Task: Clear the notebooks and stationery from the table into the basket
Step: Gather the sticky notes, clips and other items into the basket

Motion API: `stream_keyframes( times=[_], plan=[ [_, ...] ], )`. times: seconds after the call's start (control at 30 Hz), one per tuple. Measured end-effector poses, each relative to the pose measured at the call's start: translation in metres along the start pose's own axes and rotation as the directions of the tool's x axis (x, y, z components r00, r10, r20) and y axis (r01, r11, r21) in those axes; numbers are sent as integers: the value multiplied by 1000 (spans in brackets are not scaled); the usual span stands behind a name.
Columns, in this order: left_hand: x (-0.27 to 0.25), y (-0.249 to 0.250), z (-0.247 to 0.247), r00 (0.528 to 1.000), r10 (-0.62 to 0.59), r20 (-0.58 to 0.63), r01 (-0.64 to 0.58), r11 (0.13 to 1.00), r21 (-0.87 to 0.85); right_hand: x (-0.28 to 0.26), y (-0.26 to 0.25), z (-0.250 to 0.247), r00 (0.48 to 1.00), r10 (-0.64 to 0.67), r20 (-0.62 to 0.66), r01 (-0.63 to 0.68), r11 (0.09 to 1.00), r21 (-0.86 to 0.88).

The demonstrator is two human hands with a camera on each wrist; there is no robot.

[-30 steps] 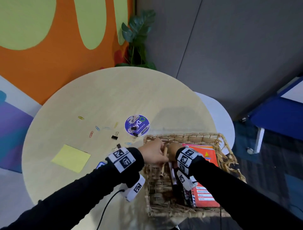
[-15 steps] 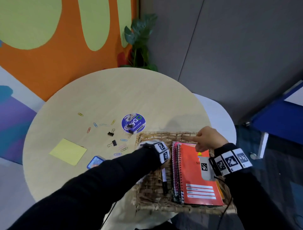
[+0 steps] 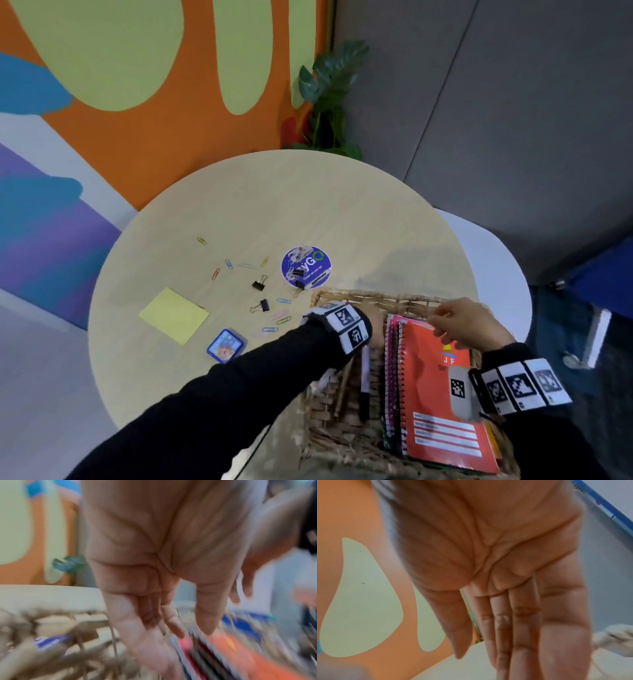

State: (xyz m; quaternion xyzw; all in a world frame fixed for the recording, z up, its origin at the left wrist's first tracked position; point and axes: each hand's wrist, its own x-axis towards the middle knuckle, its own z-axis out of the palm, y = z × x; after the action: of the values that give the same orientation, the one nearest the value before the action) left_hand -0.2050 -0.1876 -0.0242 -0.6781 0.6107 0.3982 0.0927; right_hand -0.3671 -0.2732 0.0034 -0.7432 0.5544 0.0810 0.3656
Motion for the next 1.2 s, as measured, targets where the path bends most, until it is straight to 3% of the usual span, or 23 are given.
stream_keyframes(
  times=[0.1, 0.2, 0.3, 0.33, 0.5, 0.63, 0.77, 0.93, 1.07, 1.2],
  plan=[
    [-36, -32, -37, 962, -12, -274, -68, 957, -281, -1, -36, -9, 988, -126, -95, 126, 992, -7],
    [-70, -97, -46, 852, -171, -495, -88, 885, -457, -6, -91, -10, 956, -264, -126, 277, 956, 93],
    [-91, -161, -24, 744, -390, -542, 52, 843, -536, -3, -155, 5, 914, -386, -126, 404, 899, 168],
    [-95, -179, -12, 735, -442, -514, 114, 828, -549, 0, -176, 14, 901, -419, -110, 433, 883, 182],
    [-98, -224, 59, 768, -568, -294, 351, 759, -549, 29, -251, 88, 889, -455, 59, 450, 889, 81],
    [-89, -227, 93, 764, -574, -294, 404, 781, -477, 59, -270, 150, 897, -359, 258, 411, 893, -183],
    [-85, -231, 106, 751, -565, -341, 396, 800, -452, 76, -271, 195, 908, -176, 380, 346, 826, -444],
    [-101, -237, 92, 765, -561, -316, 327, 762, -560, 80, -259, 230, 923, -175, 342, 348, 760, -548],
    [-121, -242, 78, 749, -553, -364, 257, 750, -610, 79, -255, 243, 916, -224, 332, 394, 649, -651],
    [-135, -249, 70, 747, -552, -371, 236, 741, -628, 75, -259, 242, 916, -284, 282, 399, 696, -597]
  ],
)
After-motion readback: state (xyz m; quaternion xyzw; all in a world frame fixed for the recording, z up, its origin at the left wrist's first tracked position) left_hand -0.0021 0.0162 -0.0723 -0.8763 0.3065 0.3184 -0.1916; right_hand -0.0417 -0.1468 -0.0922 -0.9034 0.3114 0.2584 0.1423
